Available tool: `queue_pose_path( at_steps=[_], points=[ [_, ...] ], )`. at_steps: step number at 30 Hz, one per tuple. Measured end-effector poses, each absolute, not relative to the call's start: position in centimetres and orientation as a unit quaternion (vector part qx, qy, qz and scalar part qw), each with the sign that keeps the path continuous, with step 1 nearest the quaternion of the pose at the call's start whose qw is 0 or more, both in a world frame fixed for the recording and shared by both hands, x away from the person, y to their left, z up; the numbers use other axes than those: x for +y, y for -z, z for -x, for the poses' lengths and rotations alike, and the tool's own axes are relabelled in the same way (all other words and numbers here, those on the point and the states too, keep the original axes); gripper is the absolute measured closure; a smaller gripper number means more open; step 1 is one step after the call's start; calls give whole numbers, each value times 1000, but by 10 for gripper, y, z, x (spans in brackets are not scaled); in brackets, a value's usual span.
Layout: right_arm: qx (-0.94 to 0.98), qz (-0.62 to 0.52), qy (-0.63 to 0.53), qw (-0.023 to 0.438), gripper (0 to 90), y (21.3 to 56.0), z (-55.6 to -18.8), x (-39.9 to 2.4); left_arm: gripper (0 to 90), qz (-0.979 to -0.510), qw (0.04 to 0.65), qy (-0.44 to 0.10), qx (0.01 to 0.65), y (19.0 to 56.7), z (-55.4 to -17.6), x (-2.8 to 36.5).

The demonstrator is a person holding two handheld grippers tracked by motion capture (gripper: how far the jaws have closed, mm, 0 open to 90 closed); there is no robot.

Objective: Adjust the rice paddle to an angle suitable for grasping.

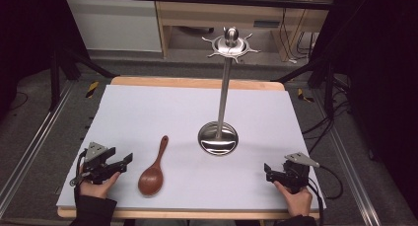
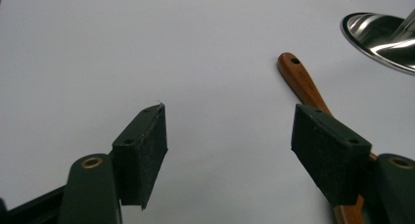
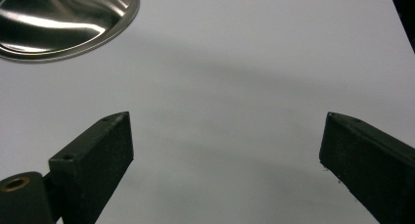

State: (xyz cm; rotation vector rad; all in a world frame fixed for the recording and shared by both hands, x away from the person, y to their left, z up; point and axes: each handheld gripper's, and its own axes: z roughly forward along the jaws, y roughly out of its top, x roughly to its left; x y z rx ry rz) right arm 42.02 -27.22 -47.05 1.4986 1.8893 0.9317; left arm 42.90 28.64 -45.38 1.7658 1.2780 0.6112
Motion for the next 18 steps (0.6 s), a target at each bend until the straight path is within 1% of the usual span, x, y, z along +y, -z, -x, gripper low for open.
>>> queue_pose_path(
  at_steps=[3,14,16,18],
  points=[
    [700,-561,-348,272,62,471,-419,-274,322,-708,430,-239,507,451,-427,283],
    [703,-560,-347,268,67,472,-418,-274,347,-723,431,-232,488,445,-424,270],
    [705,-558,-346,269,70,472,-417,-273,375,-727,431,-226,484,443,-423,265],
    [706,-556,-345,271,73,472,-416,-273,376,-728,431,-225,483,443,-423,263]
  ],
)
